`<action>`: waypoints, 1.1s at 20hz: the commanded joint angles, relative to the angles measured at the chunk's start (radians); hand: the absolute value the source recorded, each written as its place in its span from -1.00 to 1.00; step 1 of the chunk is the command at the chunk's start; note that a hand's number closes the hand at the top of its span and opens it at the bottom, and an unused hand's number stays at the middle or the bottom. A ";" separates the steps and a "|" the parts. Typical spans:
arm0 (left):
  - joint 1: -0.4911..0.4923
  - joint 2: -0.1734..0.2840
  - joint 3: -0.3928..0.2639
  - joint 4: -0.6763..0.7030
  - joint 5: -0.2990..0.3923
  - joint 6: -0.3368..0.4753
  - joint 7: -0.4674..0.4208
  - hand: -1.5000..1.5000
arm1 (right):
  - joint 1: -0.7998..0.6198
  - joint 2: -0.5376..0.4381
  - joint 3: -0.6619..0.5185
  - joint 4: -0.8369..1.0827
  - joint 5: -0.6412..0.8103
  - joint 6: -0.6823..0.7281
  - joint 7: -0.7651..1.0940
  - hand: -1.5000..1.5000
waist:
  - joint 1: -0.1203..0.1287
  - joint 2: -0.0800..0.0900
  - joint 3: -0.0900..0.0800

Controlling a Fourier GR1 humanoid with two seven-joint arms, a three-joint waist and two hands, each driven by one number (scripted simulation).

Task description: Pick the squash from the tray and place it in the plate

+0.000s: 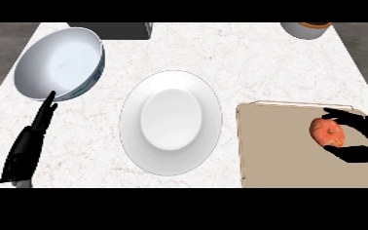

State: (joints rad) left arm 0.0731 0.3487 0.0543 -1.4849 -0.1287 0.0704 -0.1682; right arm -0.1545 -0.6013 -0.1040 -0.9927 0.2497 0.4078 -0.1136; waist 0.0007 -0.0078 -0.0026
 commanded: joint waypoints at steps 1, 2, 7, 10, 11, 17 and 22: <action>-0.006 0.011 0.038 0.039 0.007 -0.039 0.009 0.00 | 0.043 0.054 0.002 -0.035 0.016 -0.026 -0.052 1.00 | -0.001 0.007 0.003; -0.016 -0.026 0.001 0.026 -0.037 -0.004 0.040 0.00 | -0.025 0.076 0.000 0.015 0.032 -0.048 -0.007 1.00 | 0.002 0.008 0.003; -0.021 0.009 0.054 0.015 0.007 -0.050 0.061 0.00 | 0.031 0.080 0.064 -0.135 0.152 -0.154 0.076 1.00 | -0.009 0.006 0.001; 0.034 -0.013 0.025 -0.018 -0.007 -0.041 0.037 0.00 | 0.063 0.100 0.163 -0.186 0.329 -0.301 0.170 1.00 | -0.003 0.004 0.000; 0.043 -0.042 0.010 -0.018 -0.039 0.003 0.034 0.00 | 0.061 0.049 0.168 -0.236 0.365 -0.294 0.229 1.00 | -0.010 0.001 -0.001; 0.031 -0.021 0.030 -0.035 -0.033 -0.028 0.048 0.00 | 0.121 0.095 0.176 -0.439 0.495 -0.412 0.424 1.00 | -0.007 0.005 0.002; 0.066 -0.047 0.012 -0.074 -0.050 -0.023 0.067 0.00 | 0.261 0.133 0.170 -0.667 0.559 -0.532 0.447 1.00 | -0.012 0.004 0.002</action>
State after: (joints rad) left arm 0.1186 0.3302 0.0906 -1.5479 -0.1522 0.0343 -0.1089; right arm 0.0341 -0.4923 0.0650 -1.5112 0.7604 -0.0608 0.2862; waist -0.0096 -0.0071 -0.0033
